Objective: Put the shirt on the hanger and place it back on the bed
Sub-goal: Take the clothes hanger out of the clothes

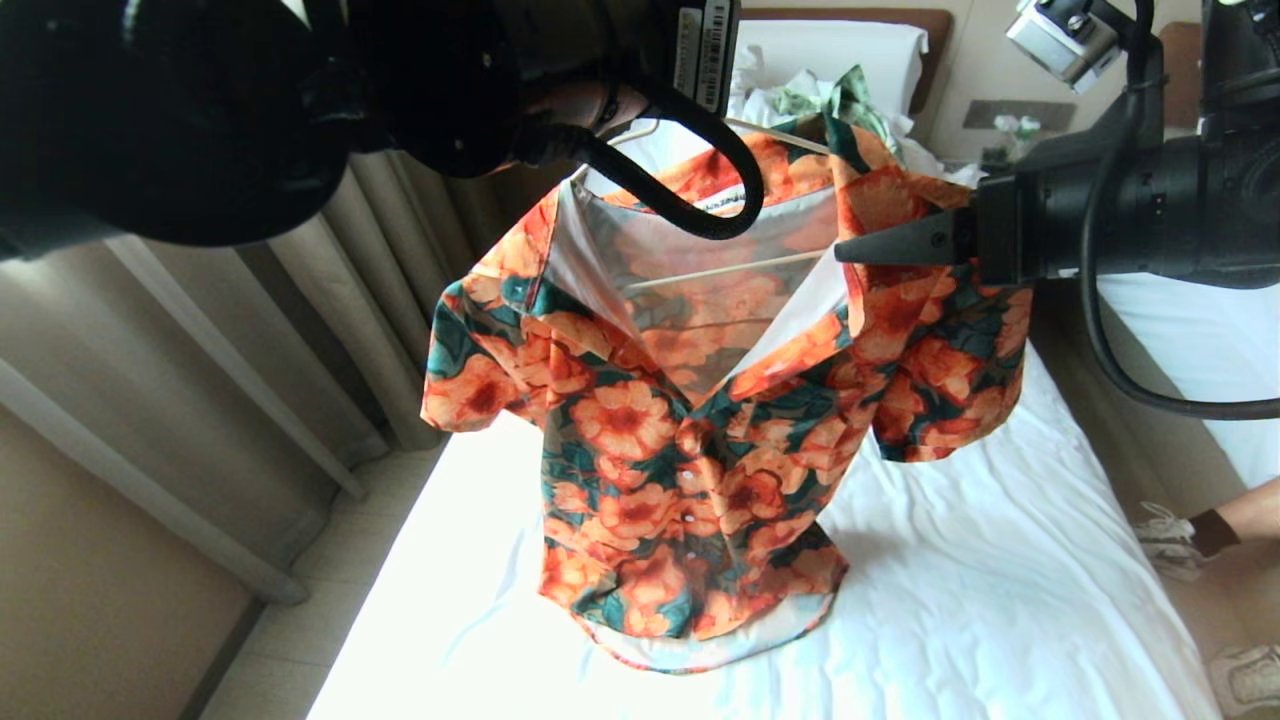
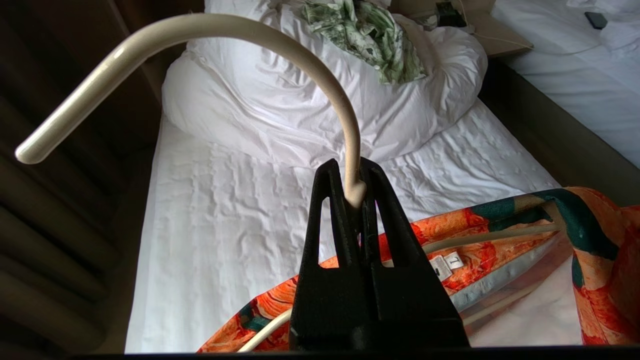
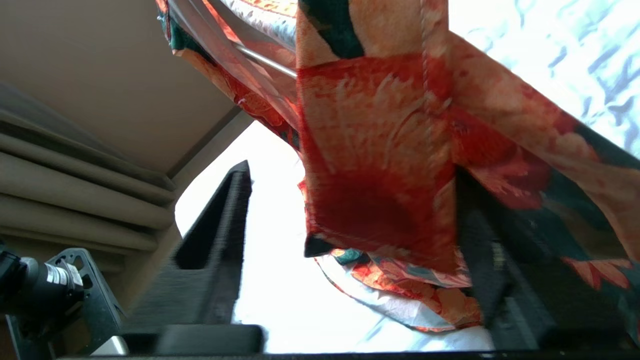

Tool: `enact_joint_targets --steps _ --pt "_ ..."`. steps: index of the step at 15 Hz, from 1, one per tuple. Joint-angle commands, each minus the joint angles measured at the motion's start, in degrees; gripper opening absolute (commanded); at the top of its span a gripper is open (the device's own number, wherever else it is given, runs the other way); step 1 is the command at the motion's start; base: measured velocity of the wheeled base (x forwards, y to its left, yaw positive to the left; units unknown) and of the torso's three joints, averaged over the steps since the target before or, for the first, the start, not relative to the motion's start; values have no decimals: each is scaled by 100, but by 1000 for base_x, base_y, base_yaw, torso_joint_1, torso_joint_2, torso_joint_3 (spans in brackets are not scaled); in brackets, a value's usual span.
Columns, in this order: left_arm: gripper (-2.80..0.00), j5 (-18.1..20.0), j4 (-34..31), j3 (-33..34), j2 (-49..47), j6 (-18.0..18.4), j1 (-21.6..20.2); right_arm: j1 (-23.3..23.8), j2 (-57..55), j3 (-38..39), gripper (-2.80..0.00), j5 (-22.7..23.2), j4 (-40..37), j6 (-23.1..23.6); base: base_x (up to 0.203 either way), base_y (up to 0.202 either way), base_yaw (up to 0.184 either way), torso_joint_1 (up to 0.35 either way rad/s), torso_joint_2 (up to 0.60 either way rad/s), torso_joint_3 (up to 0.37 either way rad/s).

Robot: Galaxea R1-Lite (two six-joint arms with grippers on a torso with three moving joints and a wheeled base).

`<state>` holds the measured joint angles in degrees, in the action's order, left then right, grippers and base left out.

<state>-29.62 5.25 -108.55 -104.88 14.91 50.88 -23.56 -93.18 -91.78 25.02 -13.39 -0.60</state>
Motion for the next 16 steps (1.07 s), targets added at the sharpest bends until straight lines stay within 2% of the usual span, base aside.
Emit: enact_joint_targets --steps 1,5,7,9,13,16 --pt "-280 -17 19 0 28 11 1 -52 -42 -33 -280 -30 -6 -2 0 0 0 0 0 0" --pt "-280 -61 37 17 46 -14 -52 -52 -86 -110 -280 -355 -6 -32 0 0 0 0 0 0" --pt "-280 -79 20 26 46 -76 -61 6 -38 -159 -280 -530 -6 -205 0 0 0 0 0 0" --pt "-280 -79 18 53 37 -112 -119 204 103 -188 -280 -638 -24 -464 0 0 0 0 0 0" --pt "-280 -70 -1 286 -9 -456 -220 798 350 -113 -280 -647 -141 -612 0 0 0 0 0 0" --pt "-280 -70 19 354 36 -553 -183 1248 281 -31 -280 -619 -189 -724 0 0 0 0 0 0"
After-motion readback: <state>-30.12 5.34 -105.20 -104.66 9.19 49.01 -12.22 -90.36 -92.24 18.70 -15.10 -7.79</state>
